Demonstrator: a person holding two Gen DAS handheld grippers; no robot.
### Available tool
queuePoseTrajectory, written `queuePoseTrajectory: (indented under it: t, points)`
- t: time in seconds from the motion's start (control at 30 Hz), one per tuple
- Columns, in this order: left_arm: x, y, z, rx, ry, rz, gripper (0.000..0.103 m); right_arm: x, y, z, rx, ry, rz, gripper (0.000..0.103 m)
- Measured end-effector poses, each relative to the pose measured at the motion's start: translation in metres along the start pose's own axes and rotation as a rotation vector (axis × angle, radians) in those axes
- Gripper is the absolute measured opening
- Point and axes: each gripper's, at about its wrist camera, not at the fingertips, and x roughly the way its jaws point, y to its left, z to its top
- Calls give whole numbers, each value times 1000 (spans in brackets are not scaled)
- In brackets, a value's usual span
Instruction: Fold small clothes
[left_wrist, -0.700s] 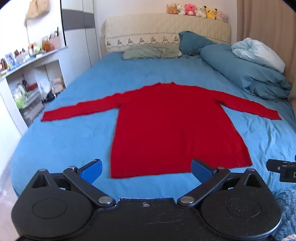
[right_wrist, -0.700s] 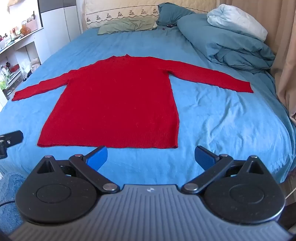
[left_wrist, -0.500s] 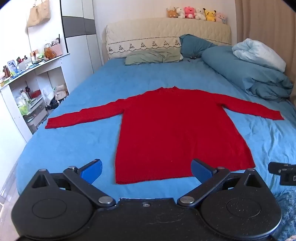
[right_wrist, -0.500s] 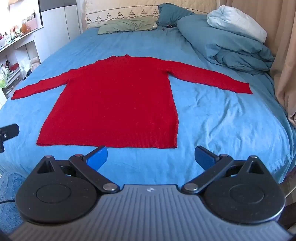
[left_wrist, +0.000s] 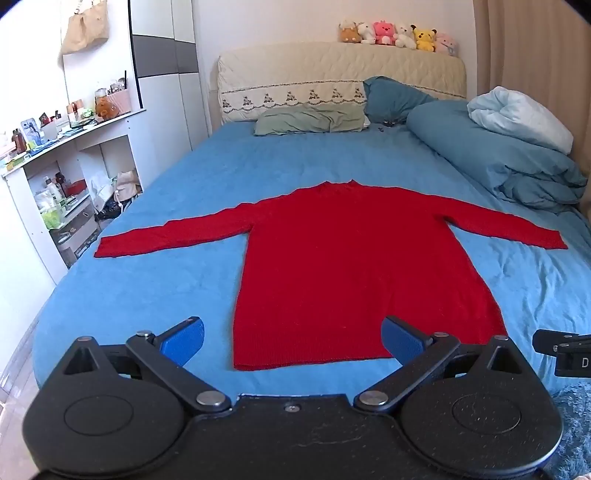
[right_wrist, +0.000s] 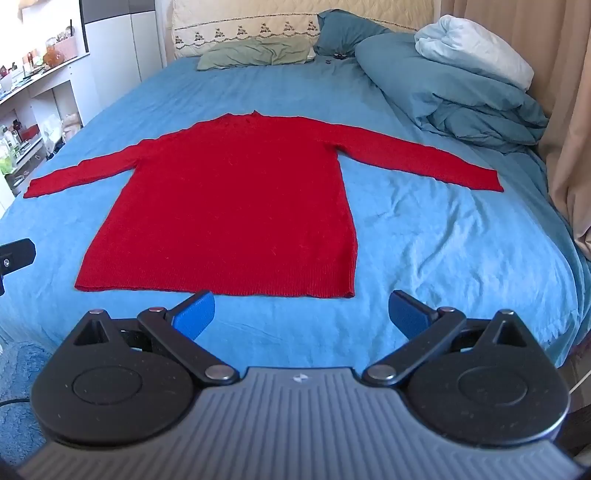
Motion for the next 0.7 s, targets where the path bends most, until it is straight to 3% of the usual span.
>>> queuePoseTrajectory:
  t: [0.7]
  points:
    - [-4, -2, 2, -2, -10, 8, 103, 0, 3, 0, -4, 1, 6, 103]
